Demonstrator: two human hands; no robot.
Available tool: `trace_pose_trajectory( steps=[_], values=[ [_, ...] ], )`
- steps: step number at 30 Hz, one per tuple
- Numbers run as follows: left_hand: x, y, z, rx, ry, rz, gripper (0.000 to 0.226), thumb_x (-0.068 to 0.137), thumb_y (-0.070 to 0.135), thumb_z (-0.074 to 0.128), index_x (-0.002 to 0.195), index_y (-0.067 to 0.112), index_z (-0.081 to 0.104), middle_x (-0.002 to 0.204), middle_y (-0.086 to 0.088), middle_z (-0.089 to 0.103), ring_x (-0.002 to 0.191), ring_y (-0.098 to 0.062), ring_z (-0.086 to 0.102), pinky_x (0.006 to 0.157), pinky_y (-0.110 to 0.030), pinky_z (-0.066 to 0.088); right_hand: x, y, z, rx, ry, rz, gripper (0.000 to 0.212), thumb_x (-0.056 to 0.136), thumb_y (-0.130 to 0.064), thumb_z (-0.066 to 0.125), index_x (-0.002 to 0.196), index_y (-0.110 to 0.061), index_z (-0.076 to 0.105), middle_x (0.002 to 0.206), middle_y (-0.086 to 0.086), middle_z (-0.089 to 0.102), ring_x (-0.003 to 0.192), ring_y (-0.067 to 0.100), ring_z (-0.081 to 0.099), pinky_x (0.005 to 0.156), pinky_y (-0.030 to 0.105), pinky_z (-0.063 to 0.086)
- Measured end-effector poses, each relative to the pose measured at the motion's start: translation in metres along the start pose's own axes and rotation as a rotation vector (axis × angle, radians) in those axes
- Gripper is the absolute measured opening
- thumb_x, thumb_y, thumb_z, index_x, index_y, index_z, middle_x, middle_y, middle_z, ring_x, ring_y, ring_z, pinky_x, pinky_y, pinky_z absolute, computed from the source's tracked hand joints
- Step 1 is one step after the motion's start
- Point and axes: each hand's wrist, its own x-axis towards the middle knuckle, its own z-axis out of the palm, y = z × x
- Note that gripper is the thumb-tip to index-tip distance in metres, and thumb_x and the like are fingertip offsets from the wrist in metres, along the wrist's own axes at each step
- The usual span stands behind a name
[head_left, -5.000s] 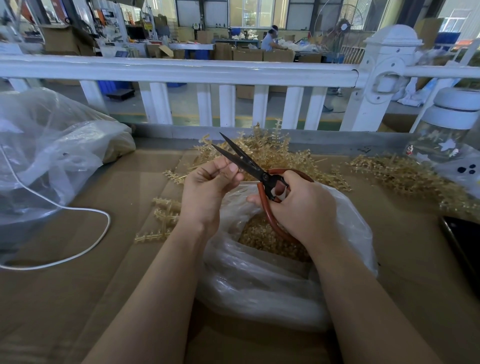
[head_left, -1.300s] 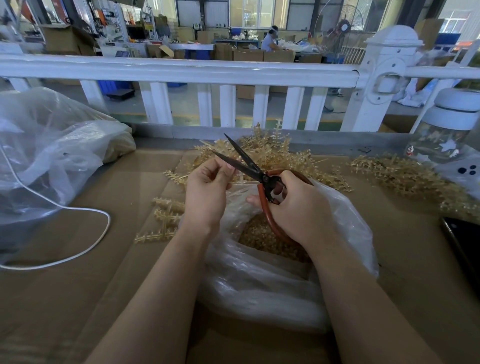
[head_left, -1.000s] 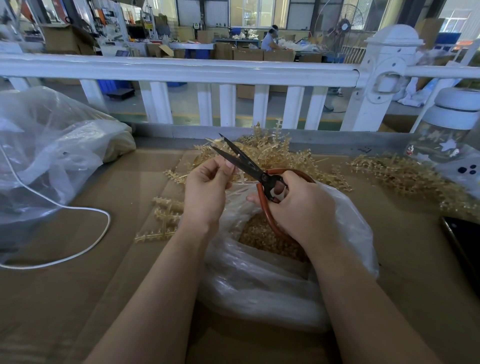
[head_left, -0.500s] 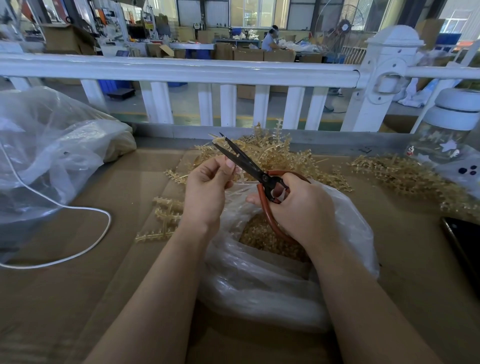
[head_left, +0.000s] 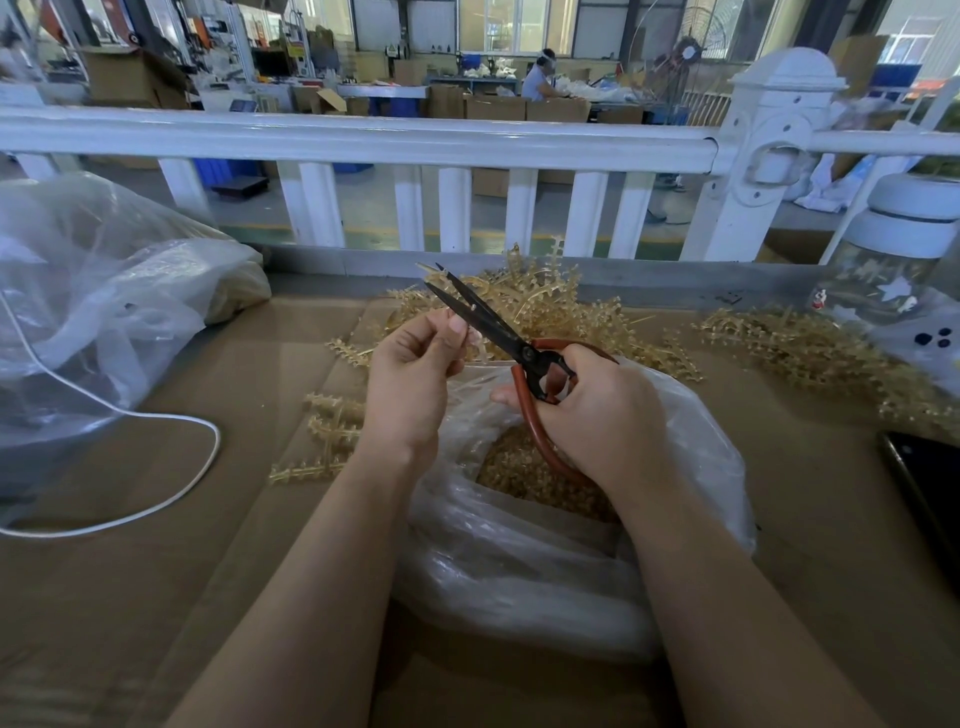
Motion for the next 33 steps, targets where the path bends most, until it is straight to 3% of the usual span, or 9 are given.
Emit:
trace_pose_trajectory(
  steps=[7,15,18,23,26,30,33],
  values=[
    [-0.0005,0.0018,0.0001,0.015,0.003,-0.007,0.027,0.099,0.015,0.056,0.072,0.013,0.061,0.075,-0.010,0.045,0.072,-0.019,0.038,0.067,-0.026,0.037,-0.0003,-0.0002,-0.0012,0.022,-0.004,-0.009,0.066,0.071,-0.083,0.055,0.073,-0.017,0.062,0.065,-0.012,0.060,0.058,0.005,0.056,0.057,0.029,0.052],
    [0.0004,0.0027,0.0001,-0.059,0.099,-0.115,0.024,0.099,0.011,0.055,0.076,0.012,0.063,0.066,0.005,0.058,0.063,-0.007,0.048,0.060,-0.016,0.043,-0.0010,-0.0023,-0.0040,0.097,-0.056,0.021,0.049,0.071,-0.081,0.059,0.084,-0.034,0.065,0.068,-0.014,0.065,0.065,0.003,0.062,0.058,0.023,0.054],
    [-0.0001,0.0024,-0.0003,-0.078,0.134,-0.153,0.024,0.099,0.012,0.054,0.078,0.013,0.064,0.067,0.004,0.058,0.063,-0.007,0.049,0.063,-0.019,0.041,-0.0011,-0.0017,-0.0039,0.114,-0.120,0.054,0.058,0.071,-0.081,0.059,0.095,-0.029,0.073,0.073,-0.013,0.069,0.068,0.004,0.064,0.061,0.025,0.056],
    [0.0005,0.0039,-0.0026,-0.202,0.204,-0.214,0.024,0.100,0.011,0.053,0.082,0.015,0.068,0.067,0.007,0.065,0.060,-0.005,0.053,0.064,-0.019,0.043,-0.0007,-0.0016,-0.0036,0.133,-0.152,0.071,0.049,0.075,-0.076,0.066,0.089,-0.030,0.071,0.069,-0.012,0.068,0.063,0.004,0.063,0.057,0.024,0.054],
    [0.0005,0.0030,-0.0027,-0.143,0.160,-0.208,0.021,0.098,0.012,0.057,0.083,0.015,0.070,0.067,0.007,0.064,0.062,-0.005,0.052,0.063,-0.018,0.043,-0.0004,-0.0007,-0.0026,0.208,-0.136,0.121,0.043,0.074,-0.076,0.067,0.080,-0.033,0.067,0.064,-0.013,0.067,0.061,0.003,0.063,0.053,0.020,0.051],
    [-0.0012,-0.0016,0.0011,-0.014,0.037,-0.198,0.013,0.092,0.015,0.065,0.082,0.016,0.073,0.072,0.003,0.063,0.070,-0.009,0.050,0.066,-0.021,0.042,0.0017,-0.0021,-0.0012,0.409,-0.088,0.215,0.053,0.069,-0.076,0.067,0.077,-0.024,0.072,0.066,-0.009,0.070,0.060,0.006,0.065,0.055,0.027,0.054],
    [-0.0027,-0.0043,0.0025,0.048,-0.051,-0.186,0.011,0.088,0.018,0.069,0.080,0.020,0.075,0.074,0.006,0.064,0.068,-0.006,0.049,0.065,-0.019,0.041,0.0043,-0.0048,-0.0022,0.578,-0.075,0.272,0.037,0.076,-0.057,0.078,0.071,-0.021,0.071,0.062,-0.006,0.070,0.054,0.006,0.063,0.050,0.022,0.050]
  ],
)
